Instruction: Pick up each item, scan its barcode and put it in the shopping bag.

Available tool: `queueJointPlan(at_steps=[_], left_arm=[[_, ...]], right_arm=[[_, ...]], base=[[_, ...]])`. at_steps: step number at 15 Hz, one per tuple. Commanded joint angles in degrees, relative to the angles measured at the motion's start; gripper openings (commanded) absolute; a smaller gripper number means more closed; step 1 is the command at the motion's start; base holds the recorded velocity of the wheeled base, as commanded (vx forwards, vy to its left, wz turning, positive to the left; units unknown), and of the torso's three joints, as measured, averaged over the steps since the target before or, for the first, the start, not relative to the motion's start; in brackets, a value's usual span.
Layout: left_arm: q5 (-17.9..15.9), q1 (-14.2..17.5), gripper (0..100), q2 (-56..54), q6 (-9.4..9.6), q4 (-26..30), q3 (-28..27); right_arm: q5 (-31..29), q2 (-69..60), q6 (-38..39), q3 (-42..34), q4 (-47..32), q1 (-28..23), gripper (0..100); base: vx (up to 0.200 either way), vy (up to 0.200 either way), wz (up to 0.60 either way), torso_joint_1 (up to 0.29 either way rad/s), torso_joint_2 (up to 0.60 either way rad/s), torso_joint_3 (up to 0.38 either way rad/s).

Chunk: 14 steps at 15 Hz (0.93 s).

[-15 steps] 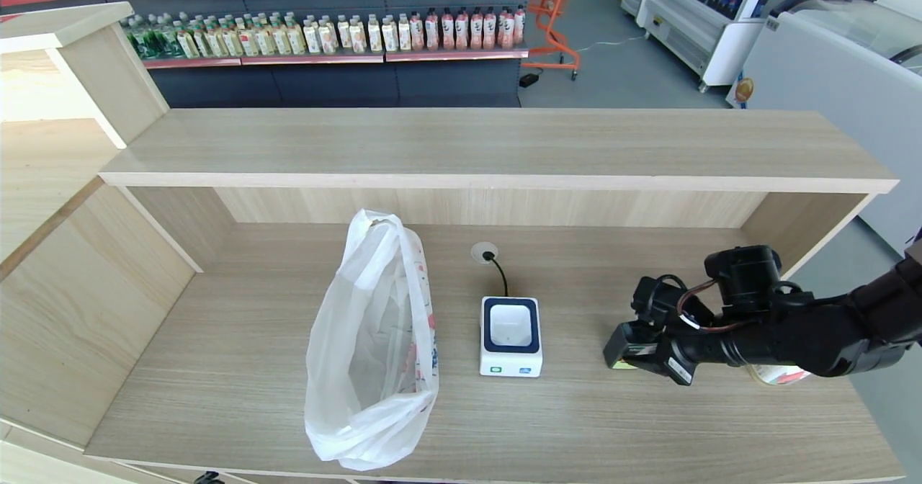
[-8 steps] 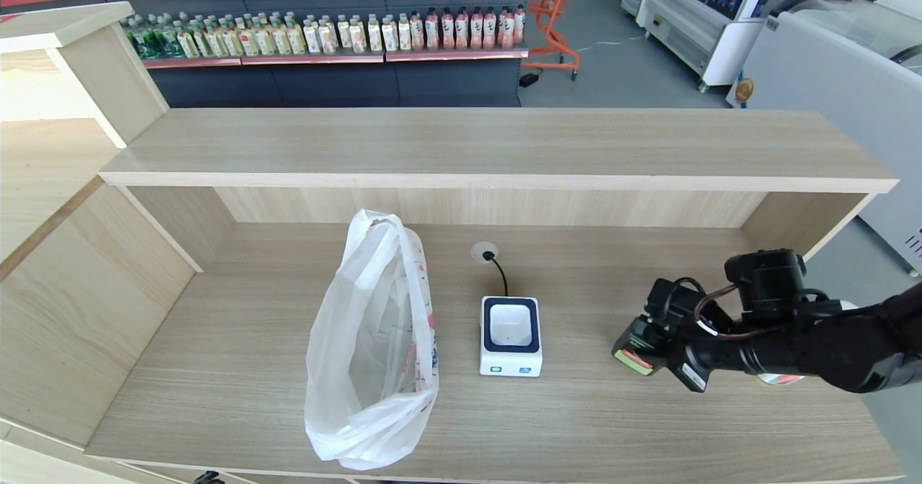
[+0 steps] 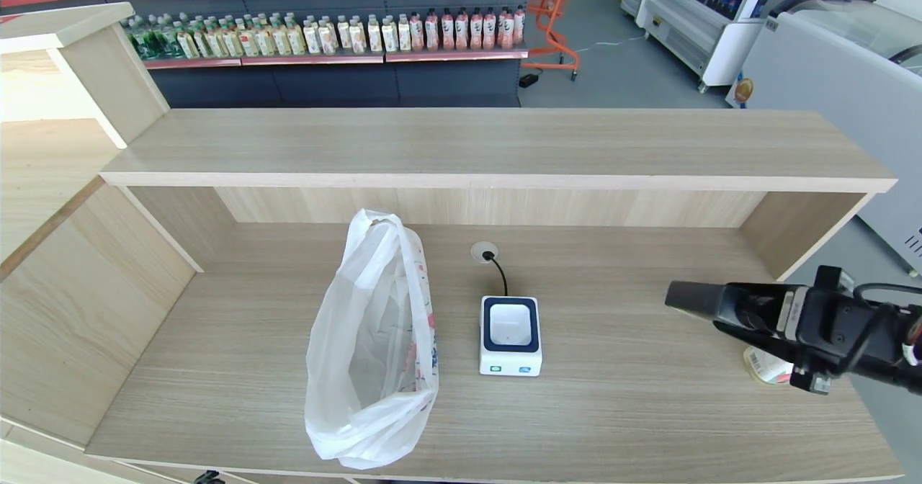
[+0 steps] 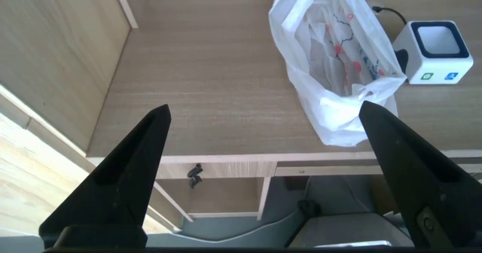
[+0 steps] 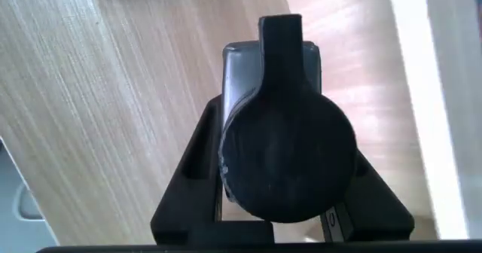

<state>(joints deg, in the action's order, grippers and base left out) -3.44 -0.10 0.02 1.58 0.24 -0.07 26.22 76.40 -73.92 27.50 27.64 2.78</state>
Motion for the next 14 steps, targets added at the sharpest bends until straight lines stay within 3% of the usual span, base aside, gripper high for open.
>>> queueJointPlan(at_steps=[1, 2, 4, 6, 11, 14], left_arm=[[0.0, 0.0, 100, 0.0, 0.00, 0.0, 0.0], [0.0, 0.0, 100, 0.0, 0.00, 0.0, 0.0], [0.0, 0.0, 100, 0.0, 0.00, 0.0, 0.0], [0.0, 0.0, 100, 0.0, 0.00, 0.0, 0.0], [0.0, 0.0, 100, 0.0, 0.00, 0.0, 0.0], [0.0, 0.0, 100, 0.0, 0.00, 0.0, 0.0]], right_arm=[[12.8, -6.3, -22.8, -3.2, -0.1, -1.5, 0], [15.2, -6.0, -30.2, -3.2, -0.1, -1.5, 0], [24.1, -4.2, -54.6, -3.2, -0.2, 0.3, 0], [25.9, -0.9, -65.6, -3.3, -0.1, 5.6, 0], [30.0, 10.4, -81.6, -1.5, 0.3, 21.6, 0], [31.8, 15.3, -85.7, -1.4, 1.5, 21.7, 0]], base=[[0.000, 0.000, 0.00, 0.000, 0.00, 0.000], [0.000, 0.000, 0.00, 0.000, 0.00, 0.000], [0.000, 0.000, 0.00, 0.000, 0.00, 0.000], [0.000, 0.000, 0.00, 0.000, 0.00, 0.000], [0.000, 0.000, 0.00, 0.000, 0.00, 0.000], [0.000, 0.000, 0.00, 0.000, 0.00, 0.000]])
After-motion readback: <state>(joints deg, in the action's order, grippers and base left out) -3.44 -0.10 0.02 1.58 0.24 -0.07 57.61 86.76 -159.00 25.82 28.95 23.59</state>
